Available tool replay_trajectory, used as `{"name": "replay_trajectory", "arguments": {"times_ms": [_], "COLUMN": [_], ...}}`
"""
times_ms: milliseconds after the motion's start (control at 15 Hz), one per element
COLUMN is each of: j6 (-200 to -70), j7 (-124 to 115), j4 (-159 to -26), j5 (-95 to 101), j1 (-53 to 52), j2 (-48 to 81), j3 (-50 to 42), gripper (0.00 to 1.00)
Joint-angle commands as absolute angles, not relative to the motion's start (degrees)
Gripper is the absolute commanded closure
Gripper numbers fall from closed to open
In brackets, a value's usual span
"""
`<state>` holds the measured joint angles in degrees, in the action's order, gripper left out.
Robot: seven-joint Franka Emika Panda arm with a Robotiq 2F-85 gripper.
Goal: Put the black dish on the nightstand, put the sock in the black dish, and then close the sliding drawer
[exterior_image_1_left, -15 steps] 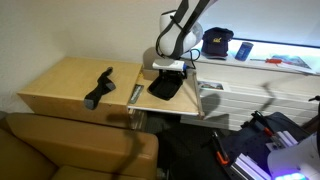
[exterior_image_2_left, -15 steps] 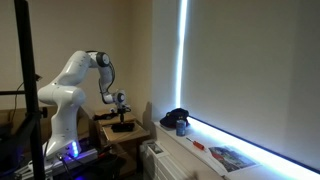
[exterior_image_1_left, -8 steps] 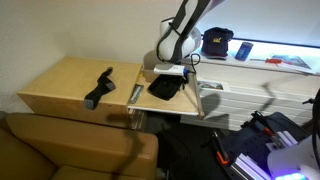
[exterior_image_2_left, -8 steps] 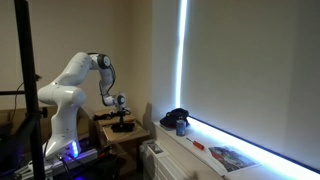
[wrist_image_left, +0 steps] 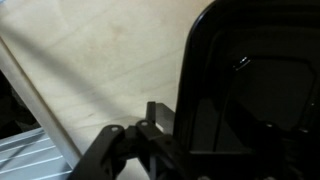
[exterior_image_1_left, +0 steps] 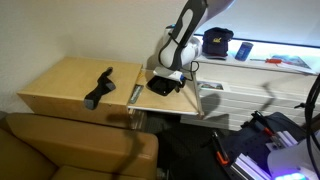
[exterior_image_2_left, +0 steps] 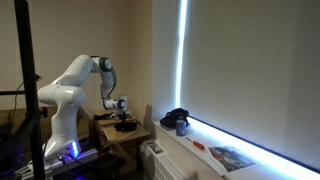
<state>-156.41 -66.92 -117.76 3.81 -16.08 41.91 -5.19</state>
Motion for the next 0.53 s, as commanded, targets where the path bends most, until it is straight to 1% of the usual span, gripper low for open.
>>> {"name": "replay_trajectory", "arguments": {"times_ms": [0, 133, 333, 400, 467], "j6": [-162.4, -164.1, -165.4, -165.5, -165.3], "j7": [-67.9, -67.9, -66.8, -66.2, -65.4], "j4": [-117.8, -118.4, -120.0, -121.2, -122.3], "j5": [1.6, 0.7, -0.4, -0.1, 0.1], "j1": [-17.5, -18.1, -18.2, -18.6, -18.6], "j2": [44.9, 45.0, 43.4, 41.7, 39.9], "j3": [-7.3, -8.1, -8.3, -8.6, -8.4], "gripper": [0.56, 0.70, 0.88, 0.96, 0.98]}}
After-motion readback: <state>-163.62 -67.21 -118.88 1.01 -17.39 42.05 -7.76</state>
